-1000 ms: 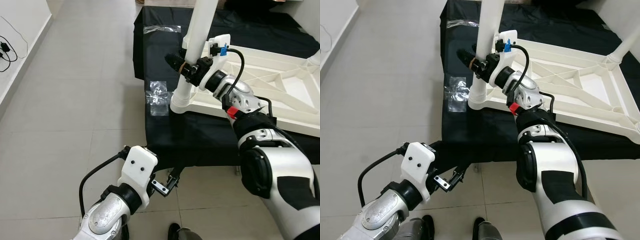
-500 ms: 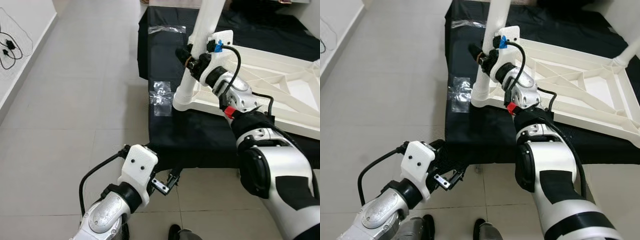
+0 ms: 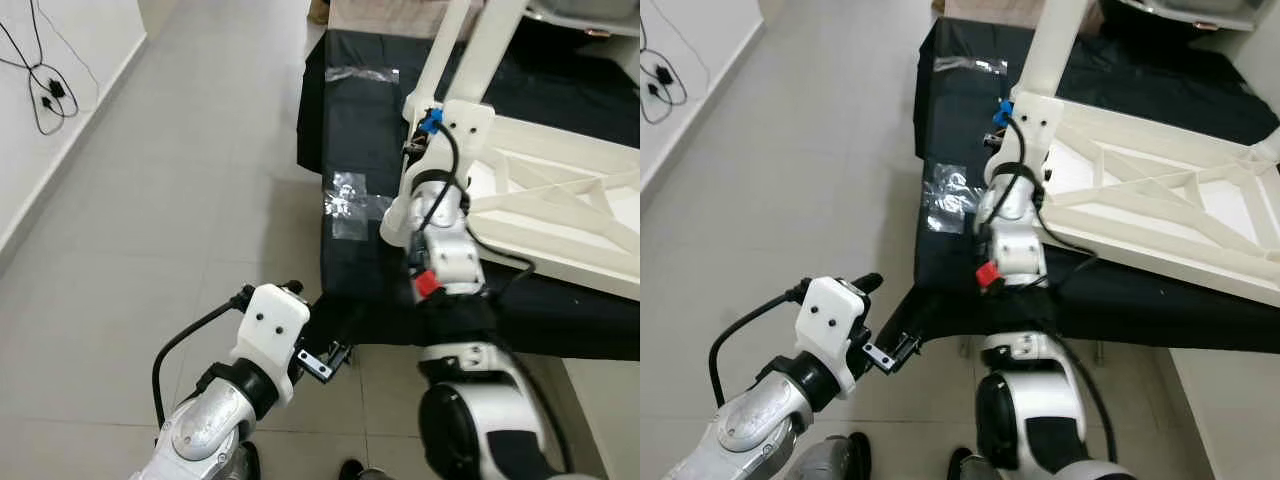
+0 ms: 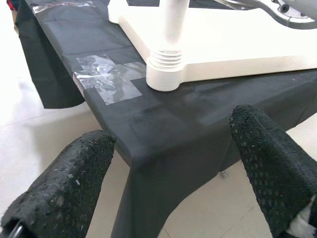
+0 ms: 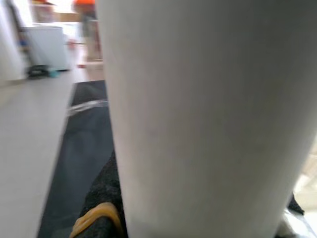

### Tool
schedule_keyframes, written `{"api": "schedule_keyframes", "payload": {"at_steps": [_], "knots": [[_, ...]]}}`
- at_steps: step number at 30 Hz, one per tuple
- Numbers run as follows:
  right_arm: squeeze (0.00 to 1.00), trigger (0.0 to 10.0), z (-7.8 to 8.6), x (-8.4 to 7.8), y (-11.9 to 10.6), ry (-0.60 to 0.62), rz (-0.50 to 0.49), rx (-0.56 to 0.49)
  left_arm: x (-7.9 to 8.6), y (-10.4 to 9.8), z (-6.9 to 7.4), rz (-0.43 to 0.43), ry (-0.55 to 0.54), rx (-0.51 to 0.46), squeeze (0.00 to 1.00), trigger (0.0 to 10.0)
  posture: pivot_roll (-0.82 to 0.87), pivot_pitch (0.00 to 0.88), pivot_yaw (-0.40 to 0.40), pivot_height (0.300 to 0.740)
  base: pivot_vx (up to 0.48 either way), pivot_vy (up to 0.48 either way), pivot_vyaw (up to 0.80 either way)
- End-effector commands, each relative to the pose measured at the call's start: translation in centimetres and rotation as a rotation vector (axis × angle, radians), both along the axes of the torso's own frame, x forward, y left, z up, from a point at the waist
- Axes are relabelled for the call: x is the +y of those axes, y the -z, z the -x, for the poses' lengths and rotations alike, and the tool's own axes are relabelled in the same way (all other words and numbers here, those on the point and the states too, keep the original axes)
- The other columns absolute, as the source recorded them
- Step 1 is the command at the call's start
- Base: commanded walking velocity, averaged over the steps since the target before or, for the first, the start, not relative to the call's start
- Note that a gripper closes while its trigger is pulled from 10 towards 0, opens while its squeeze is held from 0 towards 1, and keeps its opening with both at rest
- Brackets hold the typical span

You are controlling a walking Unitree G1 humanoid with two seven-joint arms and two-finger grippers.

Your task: Building children table

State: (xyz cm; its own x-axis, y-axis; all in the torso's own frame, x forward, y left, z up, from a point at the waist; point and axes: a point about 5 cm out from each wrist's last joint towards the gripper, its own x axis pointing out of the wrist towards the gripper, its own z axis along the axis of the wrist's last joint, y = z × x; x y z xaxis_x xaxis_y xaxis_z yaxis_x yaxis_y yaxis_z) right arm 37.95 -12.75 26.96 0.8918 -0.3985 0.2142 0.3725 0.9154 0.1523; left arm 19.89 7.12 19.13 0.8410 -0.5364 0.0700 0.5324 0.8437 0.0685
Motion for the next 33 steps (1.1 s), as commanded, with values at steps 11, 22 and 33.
{"api": "schedule_keyframes", "payload": {"at_steps": [11,22,33], "knots": [[1.00,10.0,0.9,1.2,1.4,-0.128,0.009,-0.019,-0.1,0.6,0.0,-0.012,-0.004,0.017,0.00,10.0,0.12,0.209,-0.087,0.740,0.000,0.000,0.00],[0.00,10.0,0.7,-2.0,-0.3,-0.398,0.071,-0.152,-0.1,0.7,0.0,-0.012,-0.003,0.019,0.00,10.0,0.12,0.209,-0.080,0.740,0.000,0.000,0.00],[0.00,10.0,-1.2,-3.0,-1.5,-0.821,0.116,-0.127,0.1,0.7,-0.1,-0.019,-0.014,0.013,0.00,10.0,0.13,0.198,-0.083,0.740,0.000,0.000,0.00]]}}
